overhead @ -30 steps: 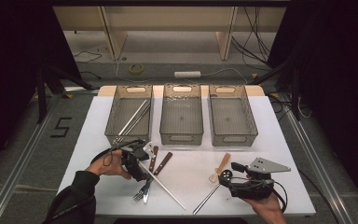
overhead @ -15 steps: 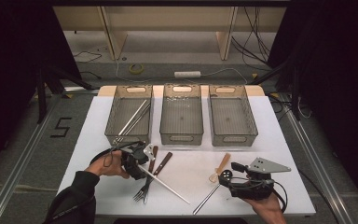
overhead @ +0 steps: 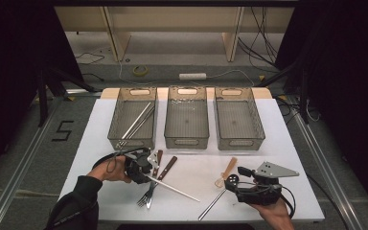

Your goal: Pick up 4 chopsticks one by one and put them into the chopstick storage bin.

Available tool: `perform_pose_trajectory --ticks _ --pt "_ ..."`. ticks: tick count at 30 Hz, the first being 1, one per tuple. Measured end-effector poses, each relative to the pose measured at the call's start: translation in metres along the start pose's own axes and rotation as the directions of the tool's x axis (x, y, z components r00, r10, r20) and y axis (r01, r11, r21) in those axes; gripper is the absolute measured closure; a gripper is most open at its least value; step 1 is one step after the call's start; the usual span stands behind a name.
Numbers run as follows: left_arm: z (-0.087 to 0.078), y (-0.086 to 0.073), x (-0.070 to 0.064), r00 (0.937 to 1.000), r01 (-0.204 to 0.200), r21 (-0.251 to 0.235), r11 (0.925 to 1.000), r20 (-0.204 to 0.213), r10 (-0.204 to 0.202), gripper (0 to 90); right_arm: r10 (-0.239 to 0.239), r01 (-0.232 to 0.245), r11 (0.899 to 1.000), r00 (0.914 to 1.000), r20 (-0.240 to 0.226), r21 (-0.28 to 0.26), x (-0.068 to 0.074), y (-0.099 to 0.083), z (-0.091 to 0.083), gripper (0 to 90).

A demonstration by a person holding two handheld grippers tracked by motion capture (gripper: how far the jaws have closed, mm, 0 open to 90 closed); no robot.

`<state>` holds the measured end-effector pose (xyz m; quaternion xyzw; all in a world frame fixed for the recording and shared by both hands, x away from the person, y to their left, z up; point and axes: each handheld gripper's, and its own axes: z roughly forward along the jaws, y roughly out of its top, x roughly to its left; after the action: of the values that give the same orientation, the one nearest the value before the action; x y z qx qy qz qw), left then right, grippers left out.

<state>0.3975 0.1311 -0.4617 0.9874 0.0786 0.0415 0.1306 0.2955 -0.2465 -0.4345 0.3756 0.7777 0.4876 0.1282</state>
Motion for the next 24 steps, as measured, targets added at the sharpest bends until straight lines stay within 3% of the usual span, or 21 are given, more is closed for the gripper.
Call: perform_pose_trajectory --ticks 7,12,17,24 --pt "-0.0001 -0.0006 -0.0014 0.9988 -0.044 -0.003 0.9990 0.019 0.044 74.6 0.003 -0.003 1.000 1.0000 -0.001 0.000 -0.0002 0.0000 -0.0001 27.6" --pt "0.0003 -0.0012 -0.0021 0.9981 -0.048 -0.015 0.9988 0.039 0.048 81.8 0.000 0.000 1.000 1.0000 -0.001 0.001 -0.0001 0.0000 0.0000 27.6" --pt "-0.0003 -0.0015 -0.0016 0.9970 -0.064 -0.012 0.9979 0.042 0.064 83.0 0.002 -0.002 1.000 1.0000 0.000 0.001 0.0000 0.0000 0.0000 27.6" --pt "-0.0030 0.0001 -0.0024 0.9980 -0.057 -0.028 0.9980 0.025 0.058 83.7 0.003 -0.003 1.000 1.0000 0.000 0.001 -0.0002 0.0001 -0.0003 27.6"
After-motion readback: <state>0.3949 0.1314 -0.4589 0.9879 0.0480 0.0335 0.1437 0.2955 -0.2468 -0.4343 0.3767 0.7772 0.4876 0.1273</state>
